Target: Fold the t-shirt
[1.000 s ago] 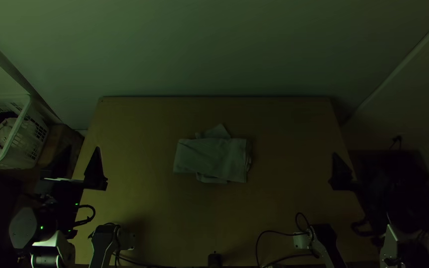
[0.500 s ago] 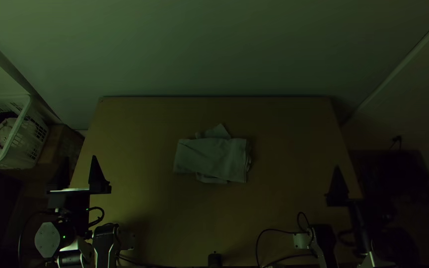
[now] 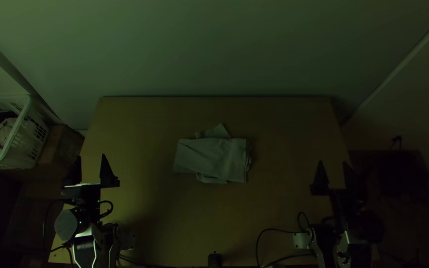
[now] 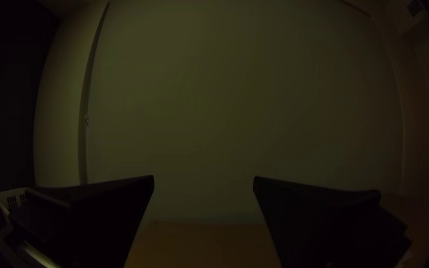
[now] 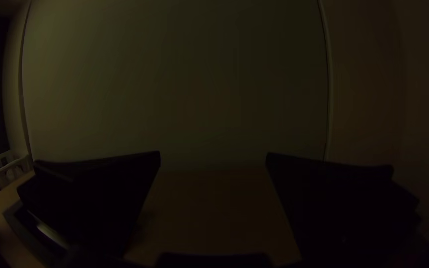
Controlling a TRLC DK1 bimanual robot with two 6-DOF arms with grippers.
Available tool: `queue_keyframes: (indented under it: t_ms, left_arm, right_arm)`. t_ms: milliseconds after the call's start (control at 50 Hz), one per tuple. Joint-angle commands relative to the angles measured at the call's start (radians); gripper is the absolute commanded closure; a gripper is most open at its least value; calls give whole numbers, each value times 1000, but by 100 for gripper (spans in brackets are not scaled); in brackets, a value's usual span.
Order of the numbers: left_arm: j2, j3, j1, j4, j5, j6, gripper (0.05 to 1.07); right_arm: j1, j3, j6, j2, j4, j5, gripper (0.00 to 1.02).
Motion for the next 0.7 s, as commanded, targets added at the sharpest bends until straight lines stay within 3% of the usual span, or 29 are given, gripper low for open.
queue_keyframes:
  t_ms: [0,200,420,560,680]
  left_arm:
    - [-12,-67,6,89,-8,-10,11]
    - [-12,-173,26,191,-11,2,11]
    - [-10,-228,24,168,-11,-13,10]
    - [-10,-228,0,61,-11,-22,10]
    - [-10,-226,0,-42,-11,-16,10]
  right_arm:
    - [-3,-81,-6,-11,67,4,5]
    - [2,-207,-11,-11,219,4,5]
    - [-7,-345,-49,-11,411,6,5]
    - [-10,-400,-57,-11,423,6,5]
    - [-9,-402,-55,-11,339,4,5]
